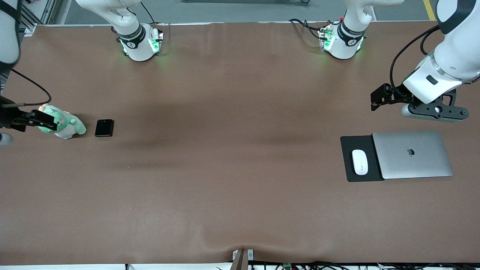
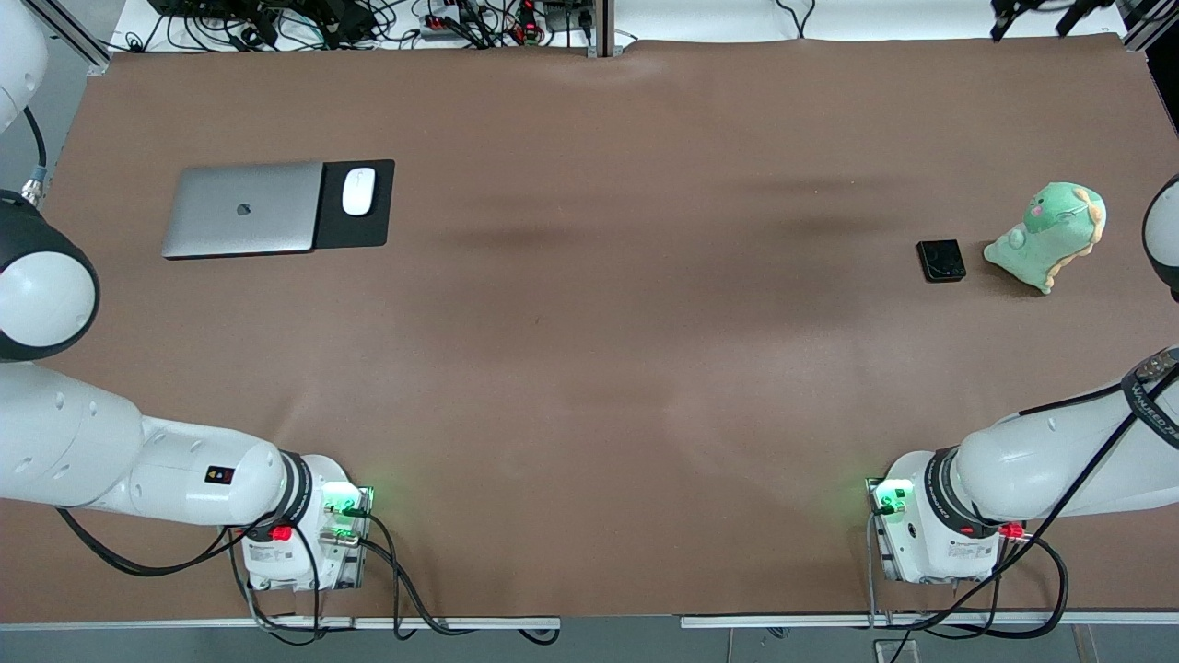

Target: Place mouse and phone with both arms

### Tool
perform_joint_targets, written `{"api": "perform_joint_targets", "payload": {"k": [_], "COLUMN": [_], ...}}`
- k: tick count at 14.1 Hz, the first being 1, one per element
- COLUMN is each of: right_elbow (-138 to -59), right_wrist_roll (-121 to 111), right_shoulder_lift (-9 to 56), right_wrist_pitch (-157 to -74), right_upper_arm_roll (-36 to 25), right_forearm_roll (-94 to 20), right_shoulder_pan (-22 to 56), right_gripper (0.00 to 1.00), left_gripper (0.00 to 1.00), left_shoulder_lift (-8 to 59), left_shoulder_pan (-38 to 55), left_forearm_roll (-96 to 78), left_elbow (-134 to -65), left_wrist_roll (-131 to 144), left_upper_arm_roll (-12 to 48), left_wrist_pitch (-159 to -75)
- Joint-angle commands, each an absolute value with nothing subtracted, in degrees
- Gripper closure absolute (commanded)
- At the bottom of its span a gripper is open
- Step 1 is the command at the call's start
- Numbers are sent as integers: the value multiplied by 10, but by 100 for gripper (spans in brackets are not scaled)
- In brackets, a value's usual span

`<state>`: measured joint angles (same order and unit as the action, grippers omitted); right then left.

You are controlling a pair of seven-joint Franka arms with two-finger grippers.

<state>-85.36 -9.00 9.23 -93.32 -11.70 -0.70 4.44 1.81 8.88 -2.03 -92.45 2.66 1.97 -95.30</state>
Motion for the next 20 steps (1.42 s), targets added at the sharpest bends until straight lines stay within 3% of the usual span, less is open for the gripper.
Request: {"api": "perform_joint_targets", "payload": {"k": [1, 7, 10, 20], "right_elbow": [-811, -826, -831, -935], "right_wrist_roll": [-51, -29, -47, -50], "right_shoulder_lift": [104, 25, 16, -33], "right_wrist_pitch": [-903, -826, -792, -895], "right_upper_arm_roll": [-117, -119, -120, -117], "right_forearm_roll": [-5, 0, -4, 18], "right_shoulder_pan": [52, 55, 54, 56], "right_gripper": [0, 0, 0, 0], "left_gripper": [0, 0, 0, 0], "left_shoulder_lift": [22, 14, 11, 10], "left_shoulder_pan": [88, 88, 89, 88], "left_forearm_roll": [-18, -12, 7, -2], "left_elbow": [-915, -916, -913, -911], "left_wrist_roll": [11, 11, 17, 25], "left_upper_arm_roll": [18, 18, 22, 22], "left_wrist_pitch": [-942, -941, -939, -939]}}
